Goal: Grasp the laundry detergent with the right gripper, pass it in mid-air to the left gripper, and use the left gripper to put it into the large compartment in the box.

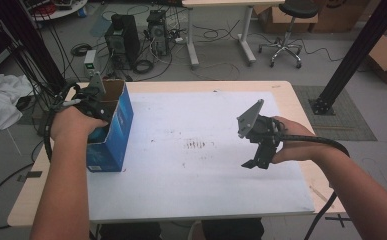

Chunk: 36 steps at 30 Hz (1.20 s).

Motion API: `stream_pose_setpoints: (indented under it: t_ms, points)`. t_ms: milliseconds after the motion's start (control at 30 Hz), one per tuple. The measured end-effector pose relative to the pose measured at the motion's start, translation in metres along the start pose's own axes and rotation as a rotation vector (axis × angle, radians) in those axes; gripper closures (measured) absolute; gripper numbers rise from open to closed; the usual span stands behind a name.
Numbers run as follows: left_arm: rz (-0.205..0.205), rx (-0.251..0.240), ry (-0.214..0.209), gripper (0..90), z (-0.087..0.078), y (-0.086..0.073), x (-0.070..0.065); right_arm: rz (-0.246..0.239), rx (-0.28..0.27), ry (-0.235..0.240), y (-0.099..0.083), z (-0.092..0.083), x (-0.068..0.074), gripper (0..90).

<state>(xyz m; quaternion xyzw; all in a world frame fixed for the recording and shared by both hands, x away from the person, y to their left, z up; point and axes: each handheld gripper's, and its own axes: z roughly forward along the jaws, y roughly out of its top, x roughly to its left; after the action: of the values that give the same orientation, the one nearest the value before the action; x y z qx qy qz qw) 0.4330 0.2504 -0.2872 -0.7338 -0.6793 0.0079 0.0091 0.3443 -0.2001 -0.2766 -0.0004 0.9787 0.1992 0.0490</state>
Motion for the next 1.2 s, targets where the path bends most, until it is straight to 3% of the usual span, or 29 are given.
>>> stream_pose_setpoints:
  t_ms: [233,667,1200]
  points:
    - [0.023,-0.023,0.033,28.1,-0.008,0.0,-0.005,0.004,0.0,0.0,-0.002,-0.001,0.0,1.1]
    - [0.014,-0.033,0.049,28.2,-0.02,-0.004,-0.008,-0.003,-0.008,0.0,-0.002,0.0,0.001,1.4]
    - [0.051,-0.078,0.074,20.8,-0.056,-0.014,-0.015,-0.015,-0.019,-0.003,0.002,0.0,0.001,1.5]
